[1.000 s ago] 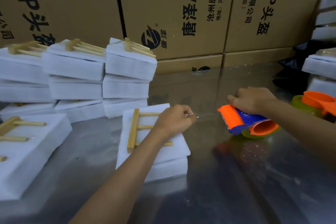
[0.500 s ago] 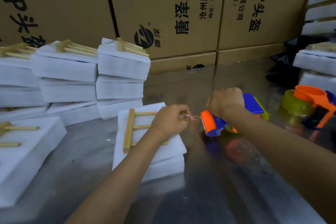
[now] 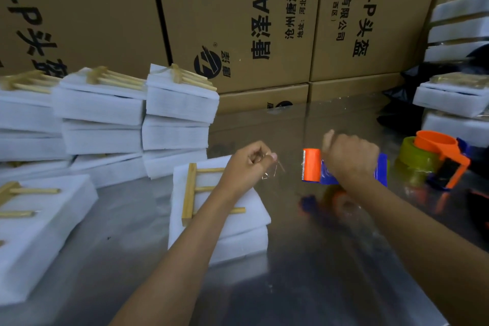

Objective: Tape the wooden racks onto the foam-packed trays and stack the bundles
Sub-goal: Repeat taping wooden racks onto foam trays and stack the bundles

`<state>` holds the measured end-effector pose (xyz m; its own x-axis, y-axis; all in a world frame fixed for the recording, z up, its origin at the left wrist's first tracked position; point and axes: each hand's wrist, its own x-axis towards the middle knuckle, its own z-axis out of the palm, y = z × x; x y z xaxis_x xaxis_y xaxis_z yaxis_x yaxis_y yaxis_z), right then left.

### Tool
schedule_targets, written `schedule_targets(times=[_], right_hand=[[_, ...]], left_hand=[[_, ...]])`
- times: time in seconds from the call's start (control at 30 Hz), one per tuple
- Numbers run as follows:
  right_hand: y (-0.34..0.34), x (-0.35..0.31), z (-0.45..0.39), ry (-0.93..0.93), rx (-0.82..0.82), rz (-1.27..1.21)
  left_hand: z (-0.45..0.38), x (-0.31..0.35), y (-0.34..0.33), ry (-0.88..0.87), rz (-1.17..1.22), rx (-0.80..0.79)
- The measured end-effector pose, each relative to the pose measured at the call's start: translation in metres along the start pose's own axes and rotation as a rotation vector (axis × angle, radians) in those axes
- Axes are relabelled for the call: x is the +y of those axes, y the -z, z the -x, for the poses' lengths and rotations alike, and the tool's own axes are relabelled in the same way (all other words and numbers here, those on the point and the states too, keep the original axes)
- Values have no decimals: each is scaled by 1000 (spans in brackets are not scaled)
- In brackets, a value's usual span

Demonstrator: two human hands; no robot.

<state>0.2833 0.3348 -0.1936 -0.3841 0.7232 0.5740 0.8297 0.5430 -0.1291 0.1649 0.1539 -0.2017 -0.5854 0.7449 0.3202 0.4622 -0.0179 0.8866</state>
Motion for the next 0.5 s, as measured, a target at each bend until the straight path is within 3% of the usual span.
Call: schedule_targets(times=[0.1, 0.23, 0.3, 0.37, 0.4, 0.5], right_hand=[[-3, 17, 37, -85, 70, -148], [-2, 17, 57, -125, 106, -157], [9, 6, 59, -36, 146, -293], [21, -17, 62, 81, 143, -686], [26, -30, 63, 44, 60, -934], [35, -63, 63, -343, -327, -1479]], left_hand=[[-1, 0, 0, 3, 27, -15], [0, 2, 1, 9, 22, -20], [2, 3, 2, 10, 30, -16], [2, 5, 3, 13, 58, 2], [2, 6, 3, 13, 75, 12], [3, 9, 3, 17, 108, 38]])
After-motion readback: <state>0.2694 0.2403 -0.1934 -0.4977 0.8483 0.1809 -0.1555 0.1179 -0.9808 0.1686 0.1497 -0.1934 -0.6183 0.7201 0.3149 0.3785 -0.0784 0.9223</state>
